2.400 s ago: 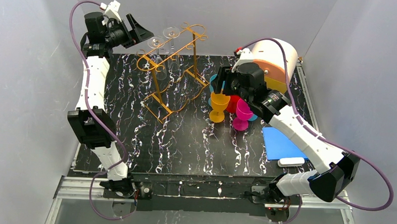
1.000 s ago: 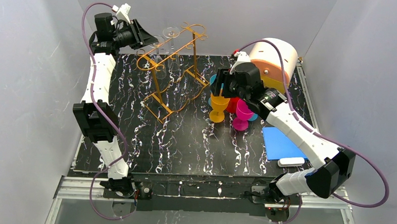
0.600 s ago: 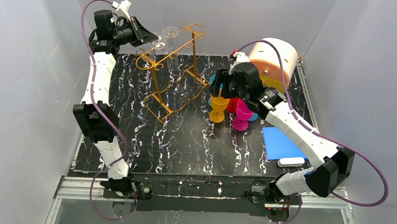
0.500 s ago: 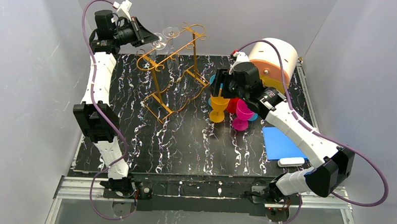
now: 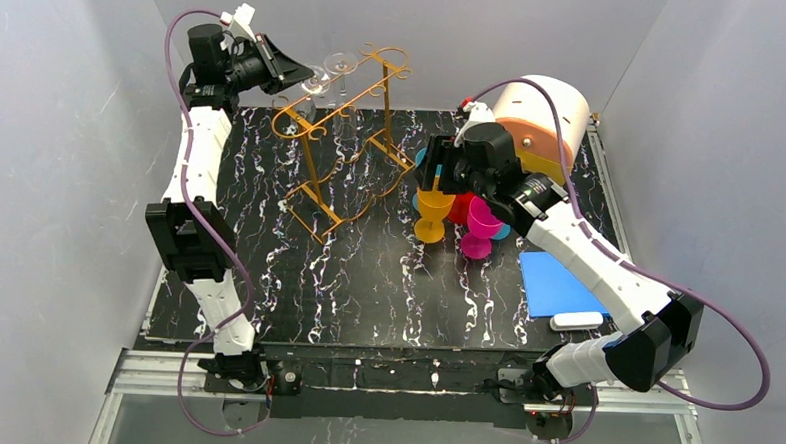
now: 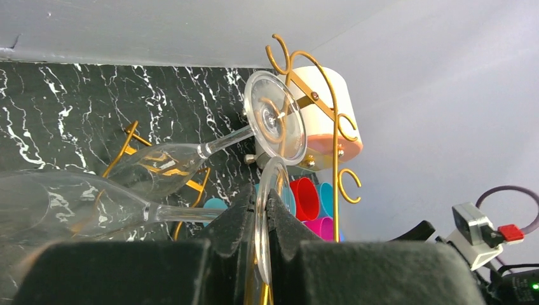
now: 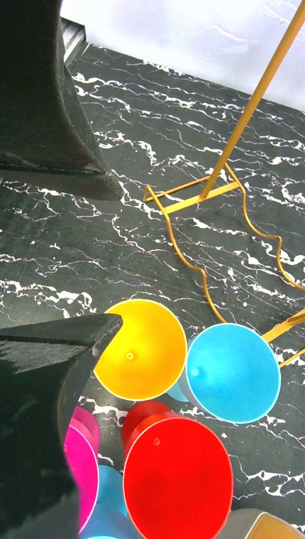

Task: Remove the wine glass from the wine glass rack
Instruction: Pick up the wine glass from the wine rack.

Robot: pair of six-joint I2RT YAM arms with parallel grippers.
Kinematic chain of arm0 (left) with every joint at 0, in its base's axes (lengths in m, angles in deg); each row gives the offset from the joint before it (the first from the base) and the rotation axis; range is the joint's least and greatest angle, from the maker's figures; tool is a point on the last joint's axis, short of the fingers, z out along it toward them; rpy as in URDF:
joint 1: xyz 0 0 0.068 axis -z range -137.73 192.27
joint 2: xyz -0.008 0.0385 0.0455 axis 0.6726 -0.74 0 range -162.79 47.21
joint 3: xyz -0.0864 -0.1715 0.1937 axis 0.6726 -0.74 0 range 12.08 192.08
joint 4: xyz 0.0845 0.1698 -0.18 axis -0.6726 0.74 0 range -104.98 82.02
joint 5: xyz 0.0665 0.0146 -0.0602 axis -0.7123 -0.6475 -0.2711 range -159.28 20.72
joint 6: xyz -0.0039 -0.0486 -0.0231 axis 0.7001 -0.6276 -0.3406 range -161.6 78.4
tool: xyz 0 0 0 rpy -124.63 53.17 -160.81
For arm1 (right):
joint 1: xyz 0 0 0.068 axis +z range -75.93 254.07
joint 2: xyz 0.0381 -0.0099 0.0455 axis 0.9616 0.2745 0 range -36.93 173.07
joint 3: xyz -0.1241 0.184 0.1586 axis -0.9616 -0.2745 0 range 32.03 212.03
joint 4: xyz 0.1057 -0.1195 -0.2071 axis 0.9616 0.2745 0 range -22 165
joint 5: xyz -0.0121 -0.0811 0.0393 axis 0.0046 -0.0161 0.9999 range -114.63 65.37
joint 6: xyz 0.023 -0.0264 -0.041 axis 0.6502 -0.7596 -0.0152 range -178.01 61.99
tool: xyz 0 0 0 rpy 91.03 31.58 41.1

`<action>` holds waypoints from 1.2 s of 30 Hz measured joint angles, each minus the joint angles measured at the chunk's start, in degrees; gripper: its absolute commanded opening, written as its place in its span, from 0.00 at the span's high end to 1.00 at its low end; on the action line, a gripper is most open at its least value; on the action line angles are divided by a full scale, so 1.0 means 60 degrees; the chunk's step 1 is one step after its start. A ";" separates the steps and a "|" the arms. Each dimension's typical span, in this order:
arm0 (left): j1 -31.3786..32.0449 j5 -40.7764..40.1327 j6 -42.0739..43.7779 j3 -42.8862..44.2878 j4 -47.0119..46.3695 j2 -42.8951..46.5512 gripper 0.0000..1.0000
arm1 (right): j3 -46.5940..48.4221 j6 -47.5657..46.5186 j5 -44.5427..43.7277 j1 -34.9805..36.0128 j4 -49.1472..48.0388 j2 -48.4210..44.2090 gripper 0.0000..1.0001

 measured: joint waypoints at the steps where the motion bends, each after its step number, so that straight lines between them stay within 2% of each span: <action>1: -0.0029 0.0007 -0.0233 -0.0095 -0.0186 -0.0004 1.00 | 0.0000 0.0000 -0.0015 0.0000 0.0000 -0.0015 0.26; 11: -0.0135 0.0066 -0.1337 -0.0153 -0.0969 -0.0036 1.00 | -0.0040 -0.0113 -0.0211 0.0000 -0.0004 -0.0361 0.25; 22: -0.0178 -0.0076 -0.1330 -0.0576 -0.1395 -0.0029 1.00 | -0.0146 -0.0189 -0.0262 0.0000 -0.0025 -0.0630 0.25; 36: -0.0244 -0.0073 -0.2069 -0.0576 -0.2189 -0.0029 1.00 | -0.0317 -0.0204 -0.0273 0.0000 -0.0029 -0.0747 0.24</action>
